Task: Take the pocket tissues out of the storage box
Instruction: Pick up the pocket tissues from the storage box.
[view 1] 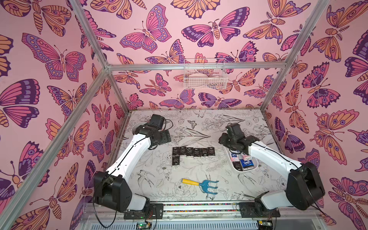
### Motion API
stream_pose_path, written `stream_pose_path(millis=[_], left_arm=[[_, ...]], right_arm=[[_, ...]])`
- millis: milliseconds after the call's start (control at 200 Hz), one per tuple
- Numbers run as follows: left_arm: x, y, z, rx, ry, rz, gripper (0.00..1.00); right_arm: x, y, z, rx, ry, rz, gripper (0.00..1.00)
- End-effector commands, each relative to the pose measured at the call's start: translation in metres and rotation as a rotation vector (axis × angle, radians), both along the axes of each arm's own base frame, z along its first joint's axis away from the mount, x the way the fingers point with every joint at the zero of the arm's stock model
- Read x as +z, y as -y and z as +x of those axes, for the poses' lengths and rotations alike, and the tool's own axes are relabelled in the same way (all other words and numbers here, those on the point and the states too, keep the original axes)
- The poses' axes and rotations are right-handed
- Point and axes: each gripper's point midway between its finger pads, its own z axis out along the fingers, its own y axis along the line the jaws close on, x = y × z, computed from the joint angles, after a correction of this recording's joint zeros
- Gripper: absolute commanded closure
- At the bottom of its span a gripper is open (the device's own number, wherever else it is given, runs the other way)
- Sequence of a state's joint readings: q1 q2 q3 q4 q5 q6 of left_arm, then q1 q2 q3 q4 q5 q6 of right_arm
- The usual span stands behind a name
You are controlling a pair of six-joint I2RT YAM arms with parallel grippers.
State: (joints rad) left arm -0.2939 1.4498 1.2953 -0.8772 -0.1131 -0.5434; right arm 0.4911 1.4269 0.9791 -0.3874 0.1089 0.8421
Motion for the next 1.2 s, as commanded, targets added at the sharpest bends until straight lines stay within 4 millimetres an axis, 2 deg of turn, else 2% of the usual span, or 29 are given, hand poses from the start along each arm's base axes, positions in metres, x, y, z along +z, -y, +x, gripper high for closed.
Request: stream_pose_path(millis=[0, 120, 396, 596, 921, 1197], left_arm=[[-0.004, 0.005, 0.001, -0.008, -0.027, 0.024, 0.06], [-0.006, 0.014, 0.004, -0.033, -0.031, 0.032, 0.06], [-0.006, 0.018, 0.006, -0.045, -0.032, 0.04, 0.06], [-0.004, 0.018, 0.007, -0.041, -0.025, 0.039, 0.07], [0.001, 0.02, 0.012, -0.048, -0.016, 0.04, 0.07], [0.0, 0.024, 0.015, -0.055, -0.019, 0.038, 0.06]], right_arm=[[-0.02, 0.036, -0.013, -0.054, -0.07, -0.051, 0.41], [-0.032, 0.054, -0.012, -0.103, -0.1, -0.034, 0.41], [-0.054, 0.076, -0.022, -0.106, -0.174, -0.112, 0.4], [-0.075, 0.072, -0.027, -0.055, -0.24, -0.114, 0.4], [-0.096, 0.075, -0.043, 0.002, -0.313, -0.155, 0.35], [-0.101, 0.064, -0.05, 0.072, -0.323, -0.111, 0.31]])
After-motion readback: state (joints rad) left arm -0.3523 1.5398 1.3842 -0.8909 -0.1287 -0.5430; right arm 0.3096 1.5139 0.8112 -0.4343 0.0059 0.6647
